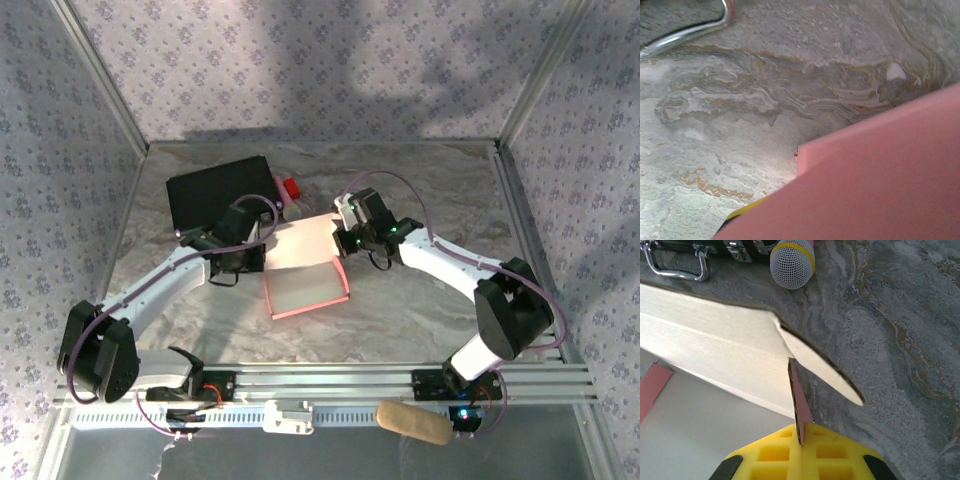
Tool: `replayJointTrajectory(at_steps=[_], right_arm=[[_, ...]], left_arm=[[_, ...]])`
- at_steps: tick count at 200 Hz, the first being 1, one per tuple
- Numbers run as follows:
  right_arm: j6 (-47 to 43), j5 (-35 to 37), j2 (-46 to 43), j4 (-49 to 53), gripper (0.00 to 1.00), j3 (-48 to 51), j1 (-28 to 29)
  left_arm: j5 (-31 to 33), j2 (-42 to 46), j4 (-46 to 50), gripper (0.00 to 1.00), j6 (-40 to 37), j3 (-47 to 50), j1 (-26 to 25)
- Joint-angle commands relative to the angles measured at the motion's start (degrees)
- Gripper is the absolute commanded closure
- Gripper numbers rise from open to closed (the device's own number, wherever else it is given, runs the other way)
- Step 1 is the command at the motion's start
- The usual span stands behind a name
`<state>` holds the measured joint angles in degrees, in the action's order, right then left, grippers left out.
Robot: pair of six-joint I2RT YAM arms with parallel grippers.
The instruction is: Fold the paper box
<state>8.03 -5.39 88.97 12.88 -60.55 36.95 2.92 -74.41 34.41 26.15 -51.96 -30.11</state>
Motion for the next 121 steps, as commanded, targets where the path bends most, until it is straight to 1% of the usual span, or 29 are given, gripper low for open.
replayJointTrajectory(at_steps=[1,15,33,59,86,121], right_arm=[[6.4,5.3,-2.3,-2.7,1.0,1.3,2.3],[8.9,9.0,-3.3,-4.1,1.0,2.2,4.2],[13.5,13.0,-4.6,-6.3,1.0,3.6,5.1],[18.0,14.3,-5.5,-11.2,1.0,5.9,5.6],[18.5,16.9,-5.2,-17.9,1.0,8.0,6.9],[17.5,17.2,-2.9,-26.2,1.0,9.9,6.9]], left_arm=[[4.8,0.5,-3.3,1.0,5.6,-2.0,-0.8],[6.2,1.6,-4.9,1.0,8.0,-1.7,-1.2],[6.9,2.6,-7.3,1.0,9.9,-1.6,-1.3],[6.7,3.7,-13.1,1.0,10.7,-0.1,-1.4],[5.4,3.4,-18.7,1.0,9.7,0.7,-1.2],[2.9,2.3,-26.4,1.0,8.4,3.6,-0.5]])
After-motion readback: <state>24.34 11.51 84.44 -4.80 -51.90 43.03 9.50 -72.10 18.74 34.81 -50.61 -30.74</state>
